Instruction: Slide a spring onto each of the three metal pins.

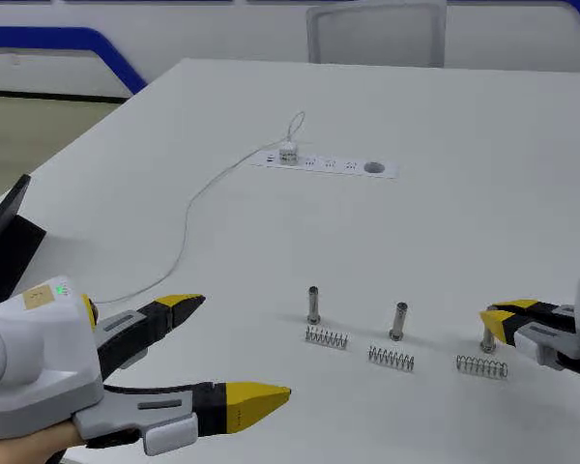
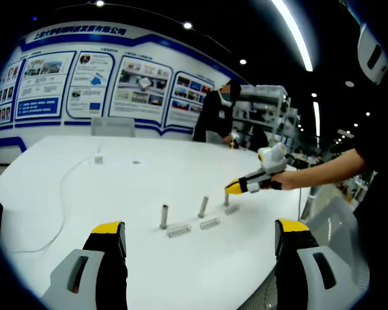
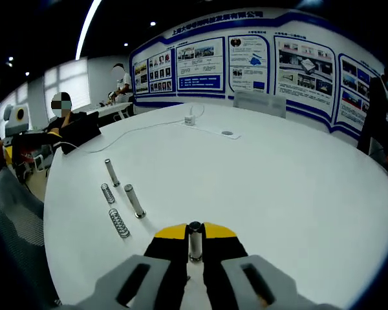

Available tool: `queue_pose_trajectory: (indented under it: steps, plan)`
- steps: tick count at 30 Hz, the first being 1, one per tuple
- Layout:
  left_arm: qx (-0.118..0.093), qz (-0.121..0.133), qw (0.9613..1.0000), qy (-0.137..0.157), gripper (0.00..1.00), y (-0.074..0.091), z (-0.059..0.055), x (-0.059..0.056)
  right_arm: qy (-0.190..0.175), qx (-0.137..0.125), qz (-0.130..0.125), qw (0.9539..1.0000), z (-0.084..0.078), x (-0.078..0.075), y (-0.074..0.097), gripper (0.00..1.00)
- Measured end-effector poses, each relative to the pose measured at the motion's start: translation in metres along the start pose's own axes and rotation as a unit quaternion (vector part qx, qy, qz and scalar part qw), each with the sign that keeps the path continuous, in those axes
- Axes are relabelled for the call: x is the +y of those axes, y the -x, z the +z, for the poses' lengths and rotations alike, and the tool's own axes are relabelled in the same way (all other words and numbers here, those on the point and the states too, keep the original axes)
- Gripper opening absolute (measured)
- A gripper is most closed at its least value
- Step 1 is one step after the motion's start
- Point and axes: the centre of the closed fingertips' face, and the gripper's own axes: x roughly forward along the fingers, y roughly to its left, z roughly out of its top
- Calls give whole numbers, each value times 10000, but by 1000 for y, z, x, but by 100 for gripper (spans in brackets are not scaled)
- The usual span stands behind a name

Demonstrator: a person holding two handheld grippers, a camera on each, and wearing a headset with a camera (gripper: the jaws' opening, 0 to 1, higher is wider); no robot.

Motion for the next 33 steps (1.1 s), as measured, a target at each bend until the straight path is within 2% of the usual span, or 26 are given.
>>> queue_pose_trajectory:
  steps: [4,7,14,22,31,33]
  plan:
    - [-10,-5,10000,-9,97,0,1,-1,-142,-149,-45,9998,-1,-1,5,8]
    - [-1,-17,10000,-13,97,-1,0,-2,-99,-179,-37,9998,-3,1,9,8]
    - [3,-51,10000,-32,97,-2,0,-4,41,-105,54,9999,-6,3,12,9]
    - [-12,-50,10000,-31,97,0,0,-4,182,21,49,9998,-7,3,11,12]
    - [-8,-18,10000,7,97,0,-2,0,-1,29,174,9998,-6,5,16,19]
    - [32,-7,10000,19,97,-1,-4,0,-15,61,265,9996,-8,7,17,21]
